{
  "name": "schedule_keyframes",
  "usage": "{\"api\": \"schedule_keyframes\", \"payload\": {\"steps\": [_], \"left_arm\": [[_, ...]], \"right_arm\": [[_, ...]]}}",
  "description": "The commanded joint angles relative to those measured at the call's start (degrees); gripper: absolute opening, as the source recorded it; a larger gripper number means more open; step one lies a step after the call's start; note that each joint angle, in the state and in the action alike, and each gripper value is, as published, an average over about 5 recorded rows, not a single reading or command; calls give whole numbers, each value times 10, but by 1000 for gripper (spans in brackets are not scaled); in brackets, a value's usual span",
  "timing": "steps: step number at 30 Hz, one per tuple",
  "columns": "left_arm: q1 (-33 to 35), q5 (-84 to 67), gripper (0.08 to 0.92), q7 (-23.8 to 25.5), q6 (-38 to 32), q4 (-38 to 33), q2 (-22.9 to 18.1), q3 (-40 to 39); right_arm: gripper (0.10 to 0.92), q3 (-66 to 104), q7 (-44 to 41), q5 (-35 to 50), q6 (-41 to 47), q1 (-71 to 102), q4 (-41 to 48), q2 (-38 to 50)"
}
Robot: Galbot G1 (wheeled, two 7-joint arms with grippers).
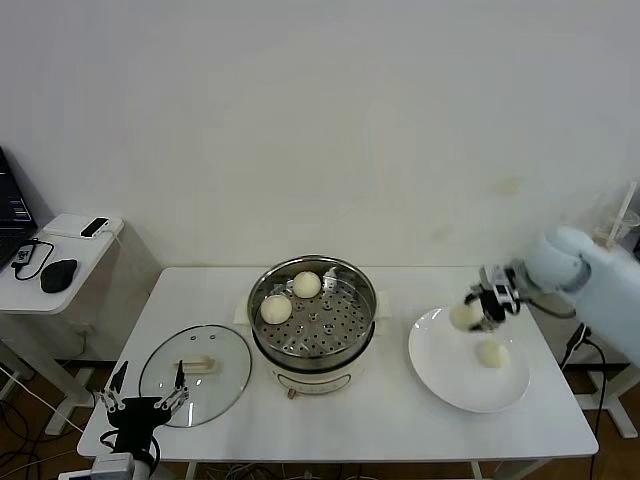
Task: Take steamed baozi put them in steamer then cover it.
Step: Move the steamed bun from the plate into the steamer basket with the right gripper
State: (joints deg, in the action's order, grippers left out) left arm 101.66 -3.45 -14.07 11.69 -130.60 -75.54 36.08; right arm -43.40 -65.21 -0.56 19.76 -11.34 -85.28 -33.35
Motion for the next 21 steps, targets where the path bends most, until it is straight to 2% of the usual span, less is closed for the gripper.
{"api": "schedule_keyframes", "payload": {"steps": [1, 9, 15, 21], "left_arm": [[-3, -1, 823, 0, 1, 2, -1, 1], [-3, -2, 823, 1, 1, 2, -5, 14], [3, -11, 823, 1, 0, -5, -7, 32], [8, -17, 823, 2, -2, -9, -11, 41]], "right_arm": [[595, -111, 7, 82, 10, -218, 13, -127], [602, -142, 31, 119, -4, -211, 15, -231], [602, -200, 51, 129, -77, -179, 14, -283], [602, -246, 69, 78, -137, -149, 13, -317]]}}
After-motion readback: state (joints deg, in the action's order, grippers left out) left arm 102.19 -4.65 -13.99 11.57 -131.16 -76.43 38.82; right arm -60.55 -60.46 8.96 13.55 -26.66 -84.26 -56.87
